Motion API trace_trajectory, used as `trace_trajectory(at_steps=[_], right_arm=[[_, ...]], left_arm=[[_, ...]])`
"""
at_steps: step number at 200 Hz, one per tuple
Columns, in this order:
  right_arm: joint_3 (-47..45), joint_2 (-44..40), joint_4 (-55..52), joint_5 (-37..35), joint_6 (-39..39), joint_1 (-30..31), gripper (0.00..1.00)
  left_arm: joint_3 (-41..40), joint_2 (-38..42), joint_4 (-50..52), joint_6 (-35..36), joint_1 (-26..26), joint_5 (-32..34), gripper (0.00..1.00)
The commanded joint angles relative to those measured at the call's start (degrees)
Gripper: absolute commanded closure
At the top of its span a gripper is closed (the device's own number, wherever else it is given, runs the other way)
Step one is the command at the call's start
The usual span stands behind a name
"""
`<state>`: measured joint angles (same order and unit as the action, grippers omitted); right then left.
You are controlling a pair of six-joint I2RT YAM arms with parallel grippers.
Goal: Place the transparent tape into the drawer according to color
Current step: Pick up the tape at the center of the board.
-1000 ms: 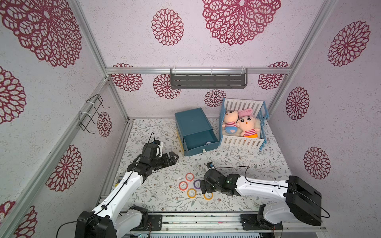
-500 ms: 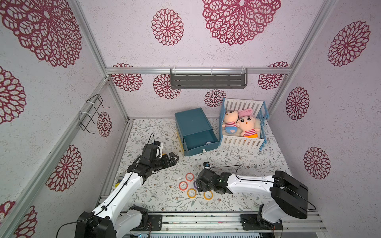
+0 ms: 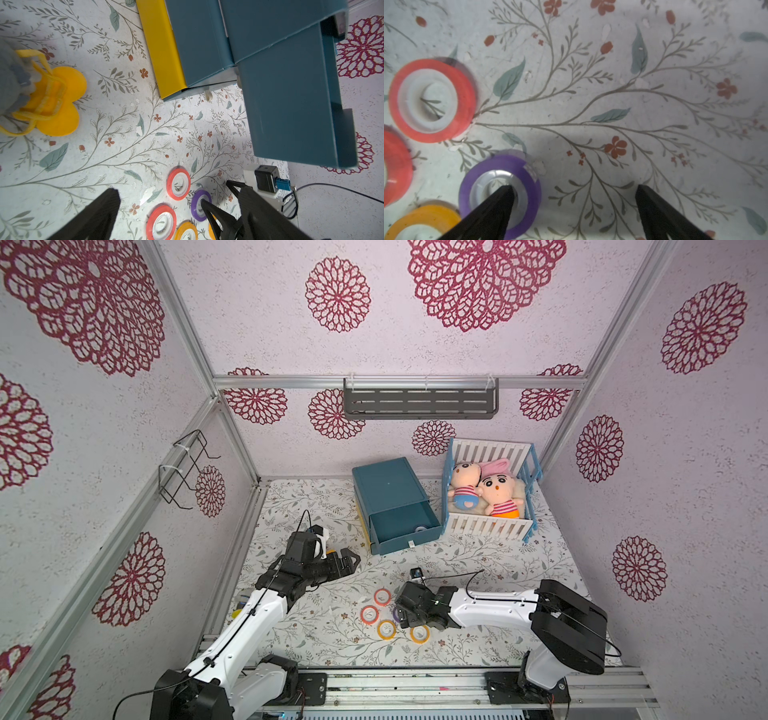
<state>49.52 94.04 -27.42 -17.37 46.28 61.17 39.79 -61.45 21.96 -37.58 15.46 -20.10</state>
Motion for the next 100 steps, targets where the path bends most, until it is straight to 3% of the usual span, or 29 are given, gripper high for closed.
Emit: trace_trajectory(at_steps=[1,100], right_arm=[[0.51,0.18,-2.26,-3.18,1.62,0.28,0.01],[-7.86,-8.6,-11.48,-4.7,6.74,-2.36,0.01]], left_arm=[[-0.33,0.8,-1.21,0.21,-0.19,-0.21,0.03],[-0.14,0.54,-1.65,0.07,-0.18,-0.21,0.03]])
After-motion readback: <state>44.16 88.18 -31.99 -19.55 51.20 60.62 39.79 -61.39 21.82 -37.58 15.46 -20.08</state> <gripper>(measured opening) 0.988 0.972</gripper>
